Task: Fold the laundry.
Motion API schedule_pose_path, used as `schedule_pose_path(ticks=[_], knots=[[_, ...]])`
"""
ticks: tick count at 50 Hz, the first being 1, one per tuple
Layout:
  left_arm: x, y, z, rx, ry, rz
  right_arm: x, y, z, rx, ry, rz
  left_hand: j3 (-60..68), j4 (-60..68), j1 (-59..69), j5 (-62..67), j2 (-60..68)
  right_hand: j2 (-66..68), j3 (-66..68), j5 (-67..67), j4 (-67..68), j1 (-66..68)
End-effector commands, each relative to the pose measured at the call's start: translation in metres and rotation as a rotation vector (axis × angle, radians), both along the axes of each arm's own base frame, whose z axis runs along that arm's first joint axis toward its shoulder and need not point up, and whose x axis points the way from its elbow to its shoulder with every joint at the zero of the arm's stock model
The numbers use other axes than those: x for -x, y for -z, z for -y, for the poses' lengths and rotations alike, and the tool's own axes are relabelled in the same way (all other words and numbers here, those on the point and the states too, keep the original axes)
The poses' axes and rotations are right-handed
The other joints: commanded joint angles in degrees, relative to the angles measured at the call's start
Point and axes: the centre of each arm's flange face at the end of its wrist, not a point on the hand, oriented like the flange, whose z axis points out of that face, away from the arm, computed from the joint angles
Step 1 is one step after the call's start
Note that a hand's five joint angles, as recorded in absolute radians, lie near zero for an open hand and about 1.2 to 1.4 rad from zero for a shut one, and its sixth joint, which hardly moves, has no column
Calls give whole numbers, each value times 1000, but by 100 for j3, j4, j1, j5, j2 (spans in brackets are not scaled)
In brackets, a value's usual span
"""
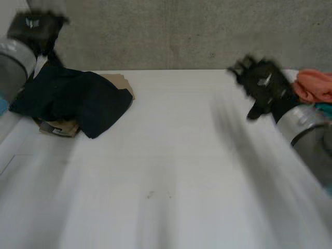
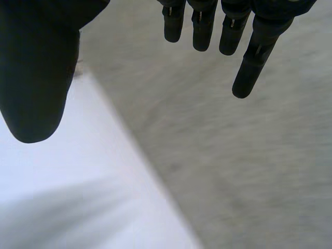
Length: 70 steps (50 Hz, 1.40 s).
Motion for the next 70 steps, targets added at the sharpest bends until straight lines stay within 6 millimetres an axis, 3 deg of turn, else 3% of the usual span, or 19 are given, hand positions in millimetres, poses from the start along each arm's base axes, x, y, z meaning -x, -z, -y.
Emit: schedule_pose_path(ticks=[1, 6, 9, 11, 14, 16, 20, 24, 29, 35, 42, 49, 50, 51, 52, 56, 59, 64, 70], knots=[[-20, 113, 63, -140, 1, 256, 2, 57, -23, -159, -21, -167, 84, 132, 189, 38, 125, -185, -193, -273, -2302, -307], [-39, 168, 93, -180, 23, 288, 7, 69, -28, -198, -16, -173, 403, 451, 507, 357, 444, -185, -193, -273, -2302, -307], [-39, 179, 101, -172, 44, 280, 7, 73, -29, -208, -16, -176, 889, 937, 994, 843, 930, -185, -193, -273, -2302, -307], [-34, 186, 105, -162, 64, 271, 8, 76, -29, -214, -15, -178, 2482, 2530, 2586, 2436, 2523, -185, -193, -273, -2302, -307], [-31, 182, 108, -144, 62, 250, 8, 77, -28, -209, -12, -176, 6783, 6831, 6887, 6737, 6824, -185, -193, -273, -2302, -307], [-27, 173, 107, -136, 60, 211, 8, 77, -28, -209, -12, -176, 6793, 6841, 6898, 6748, 6834, -185, -193, -273, -2302, -307], [-14, 127, 99, -88, 71, 99, 8, 77, -28, -208, -11, -174, 6793, 6841, 6898, 6748, 6834, -185, -193, -273, -2302, -307], [-2, 79, 76, -60, 105, 8, 8, 76, -27, -201, -9, -173, 6793, 6841, 6898, 6748, 6834, -185, -193, -273, -2302, -307], [36, 21, 18, 21, 213, -27, 9, 74, -25, -189, 5, -169, 6793, 6841, 6898, 6748, 6834, -185, -193, -273, -2302, -307], [93, 2, -65, 59, 399, -71, 13, 66, -20, -182, 65, -139, 6793, 6841, 6898, 6748, 6834, -185, -193, -273, -2302, -307], [143, 34, -133, -39, 577, -112, 19, 60, -16, -181, 111, -112, 6793, 6841, 6898, 6748, 6834, -185, -193, -273, -2302, -307], [182, 120, -174, -255, 697, -54, 29, 59, -8, -191, 173, -89, 6793, 6841, 6898, 6748, 6834, -185, -193, -273, -2302, -307], [184, 126, -176, -269, 703, -48, 29, 59, -7, -191, 176, -87, 5663, 5711, 5768, 5618, 5704, -185, -193, -273, -2302, -307], [184, 131, -177, -280, 698, -41, 30, 59, -7, -191, 181, -87, 2971, 3019, 3076, 2925, 3012, -185, -193, -273, -2302, -307], [184, 131, -176, -279, 693, -38, 30, 59, -7, -193, 184, -88, 2061, 2109, 2166, 2016, 2102, -185, -193, -273, -2302, -307], [176, 104, -175, -218, 661, -54, 30, 60, -7, -198, 184, -88, 406, 454, 511, 361, 447, -185, -193, -273, -2302, -307], [161, 75, -174, -165, 602, -79, 29, 58, -8, -196, 184, -88, 269, 317, 374, 223, 310, -185, -193, -273, -2302, -307], [134, 61, -185, -166, 510, -77, 30, 43, -12, -168, 204, -69, 303, 351, 407, 257, 344, -185, -193, -273, -2302, -307], [104, 86, -207, -281, 409, -10, 32, 29, -25, -287, 212, -24, 336, 384, 441, 291, 377, -185, -193, -273, -2302, -307]])
